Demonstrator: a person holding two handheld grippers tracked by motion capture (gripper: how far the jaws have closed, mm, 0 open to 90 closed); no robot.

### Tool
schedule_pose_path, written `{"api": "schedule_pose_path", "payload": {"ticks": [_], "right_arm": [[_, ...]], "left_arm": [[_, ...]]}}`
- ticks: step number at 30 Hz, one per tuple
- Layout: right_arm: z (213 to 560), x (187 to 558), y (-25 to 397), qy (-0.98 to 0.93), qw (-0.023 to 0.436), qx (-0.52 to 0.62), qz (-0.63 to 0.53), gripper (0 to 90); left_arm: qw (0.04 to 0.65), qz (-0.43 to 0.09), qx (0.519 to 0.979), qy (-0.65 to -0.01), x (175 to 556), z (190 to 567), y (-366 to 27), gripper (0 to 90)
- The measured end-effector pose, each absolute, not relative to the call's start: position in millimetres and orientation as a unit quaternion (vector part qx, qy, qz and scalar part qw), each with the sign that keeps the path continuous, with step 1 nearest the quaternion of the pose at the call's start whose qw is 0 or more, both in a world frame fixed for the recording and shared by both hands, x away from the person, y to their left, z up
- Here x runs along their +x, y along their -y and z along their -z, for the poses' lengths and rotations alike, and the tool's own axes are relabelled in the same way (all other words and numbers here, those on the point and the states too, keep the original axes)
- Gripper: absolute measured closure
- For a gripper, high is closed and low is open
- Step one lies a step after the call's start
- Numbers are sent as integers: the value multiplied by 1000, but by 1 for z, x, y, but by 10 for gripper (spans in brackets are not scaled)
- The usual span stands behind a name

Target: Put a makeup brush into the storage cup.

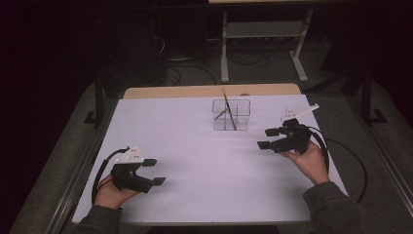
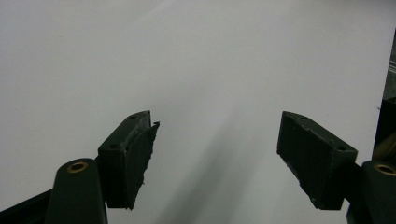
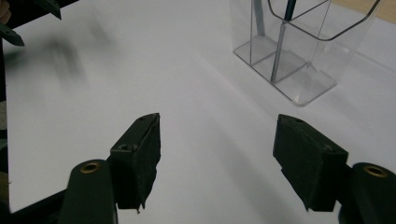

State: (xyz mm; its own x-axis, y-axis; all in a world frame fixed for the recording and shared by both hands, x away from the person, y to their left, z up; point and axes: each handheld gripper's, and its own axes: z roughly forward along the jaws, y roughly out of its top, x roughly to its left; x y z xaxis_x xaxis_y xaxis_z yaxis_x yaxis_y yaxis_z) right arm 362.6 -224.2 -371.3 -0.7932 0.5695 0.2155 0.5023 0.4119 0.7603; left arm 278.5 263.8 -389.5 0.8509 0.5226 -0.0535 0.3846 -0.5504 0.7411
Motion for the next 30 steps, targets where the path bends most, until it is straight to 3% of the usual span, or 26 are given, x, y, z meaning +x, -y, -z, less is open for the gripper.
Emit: {"api": "schedule_pose_path", "payload": {"ticks": [30], "right_arm": [[398,321,239,-825,53,330,-456,265]], "left_arm": [[394,-94,871,-278,278,396,-265,253]]}}
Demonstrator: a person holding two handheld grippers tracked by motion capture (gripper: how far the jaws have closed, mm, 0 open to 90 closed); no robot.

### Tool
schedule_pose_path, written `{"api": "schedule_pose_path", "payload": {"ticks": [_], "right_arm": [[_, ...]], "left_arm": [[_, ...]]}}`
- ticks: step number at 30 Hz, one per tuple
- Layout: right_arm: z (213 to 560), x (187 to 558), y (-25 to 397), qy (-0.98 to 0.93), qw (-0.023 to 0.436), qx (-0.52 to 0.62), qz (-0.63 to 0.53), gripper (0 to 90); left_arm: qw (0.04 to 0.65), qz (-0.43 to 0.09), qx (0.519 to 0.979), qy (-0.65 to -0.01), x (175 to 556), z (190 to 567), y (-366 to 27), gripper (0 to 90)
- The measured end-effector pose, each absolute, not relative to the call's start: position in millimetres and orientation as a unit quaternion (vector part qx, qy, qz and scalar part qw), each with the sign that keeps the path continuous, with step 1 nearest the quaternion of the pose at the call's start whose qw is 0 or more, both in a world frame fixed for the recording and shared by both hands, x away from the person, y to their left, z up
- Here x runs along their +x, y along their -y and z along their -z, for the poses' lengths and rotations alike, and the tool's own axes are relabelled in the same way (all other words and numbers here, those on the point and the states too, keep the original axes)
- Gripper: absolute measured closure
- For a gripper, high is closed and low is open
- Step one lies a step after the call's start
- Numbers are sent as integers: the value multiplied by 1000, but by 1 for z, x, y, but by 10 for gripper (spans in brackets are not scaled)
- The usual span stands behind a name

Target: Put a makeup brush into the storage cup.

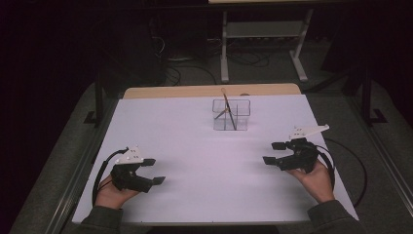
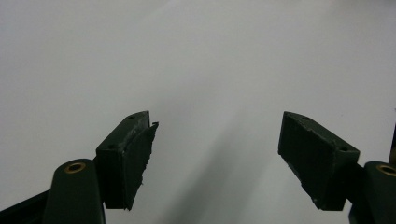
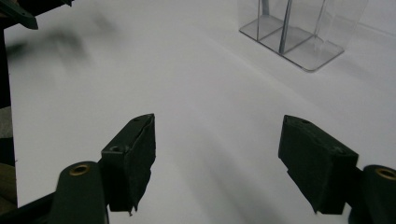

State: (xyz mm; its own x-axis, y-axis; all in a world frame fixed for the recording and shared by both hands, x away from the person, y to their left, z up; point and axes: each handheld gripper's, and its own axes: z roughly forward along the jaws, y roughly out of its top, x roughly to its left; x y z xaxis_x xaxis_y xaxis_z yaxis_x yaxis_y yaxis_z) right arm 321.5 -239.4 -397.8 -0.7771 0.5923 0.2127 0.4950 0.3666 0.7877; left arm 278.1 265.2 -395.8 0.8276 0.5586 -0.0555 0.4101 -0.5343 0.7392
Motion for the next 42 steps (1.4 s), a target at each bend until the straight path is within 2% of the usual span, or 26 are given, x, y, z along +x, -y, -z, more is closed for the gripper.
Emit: {"api": "schedule_pose_path", "payload": {"ticks": [24,42], "right_arm": [[415,294,255,-809,54,352,-468,230],[422,291,256,-812,60,348,-465,201]], "left_arm": [[390,-89,874,-274,276,400,-262,249],[387,-83,878,-270,279,405,-263,239]]}}
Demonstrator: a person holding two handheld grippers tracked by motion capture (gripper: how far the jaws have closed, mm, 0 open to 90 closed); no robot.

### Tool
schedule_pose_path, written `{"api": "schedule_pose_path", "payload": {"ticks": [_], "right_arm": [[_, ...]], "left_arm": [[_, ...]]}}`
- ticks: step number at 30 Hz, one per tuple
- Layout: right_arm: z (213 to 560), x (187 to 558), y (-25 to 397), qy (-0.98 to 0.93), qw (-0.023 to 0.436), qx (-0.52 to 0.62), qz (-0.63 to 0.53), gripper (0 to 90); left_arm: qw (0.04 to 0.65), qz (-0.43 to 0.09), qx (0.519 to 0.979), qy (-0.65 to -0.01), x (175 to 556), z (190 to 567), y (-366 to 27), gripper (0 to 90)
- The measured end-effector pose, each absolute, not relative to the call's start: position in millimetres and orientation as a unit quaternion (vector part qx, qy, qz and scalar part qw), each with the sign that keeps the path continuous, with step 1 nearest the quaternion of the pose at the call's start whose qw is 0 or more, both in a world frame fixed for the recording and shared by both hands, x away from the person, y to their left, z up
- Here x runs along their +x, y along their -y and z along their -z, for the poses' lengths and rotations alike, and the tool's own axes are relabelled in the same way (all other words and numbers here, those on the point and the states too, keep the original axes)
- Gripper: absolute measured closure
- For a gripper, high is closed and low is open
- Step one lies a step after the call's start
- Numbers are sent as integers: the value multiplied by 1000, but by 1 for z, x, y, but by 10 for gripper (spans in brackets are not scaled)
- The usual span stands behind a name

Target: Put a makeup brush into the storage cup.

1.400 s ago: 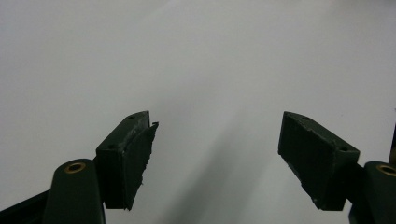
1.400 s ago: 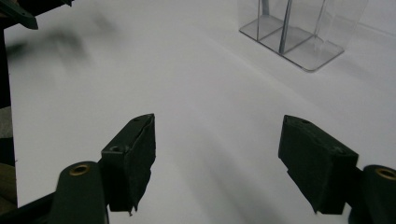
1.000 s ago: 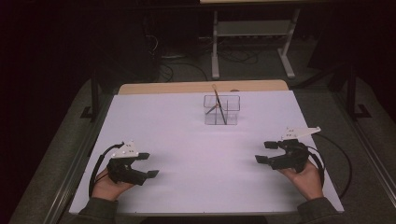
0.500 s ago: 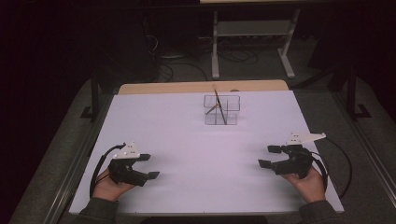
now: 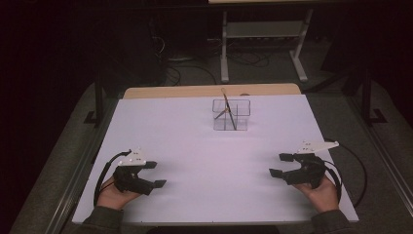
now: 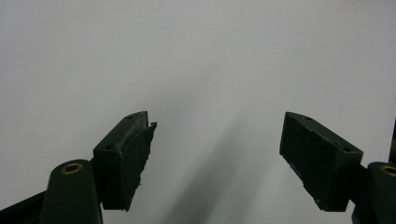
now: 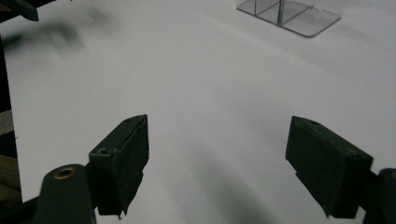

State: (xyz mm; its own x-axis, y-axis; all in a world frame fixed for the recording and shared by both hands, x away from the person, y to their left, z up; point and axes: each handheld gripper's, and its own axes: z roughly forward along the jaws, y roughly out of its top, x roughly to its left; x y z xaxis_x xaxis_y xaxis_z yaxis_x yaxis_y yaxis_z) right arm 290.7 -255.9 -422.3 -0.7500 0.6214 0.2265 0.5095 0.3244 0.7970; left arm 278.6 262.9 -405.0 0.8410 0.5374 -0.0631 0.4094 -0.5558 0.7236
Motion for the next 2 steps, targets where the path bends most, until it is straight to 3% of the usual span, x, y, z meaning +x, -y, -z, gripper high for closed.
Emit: {"api": "schedule_pose_path", "payload": {"ticks": [2], "right_arm": [[423,291,255,-814,60,348,-460,185]], "left_arm": [[383,-82,880,-267,279,404,-263,239]]}}
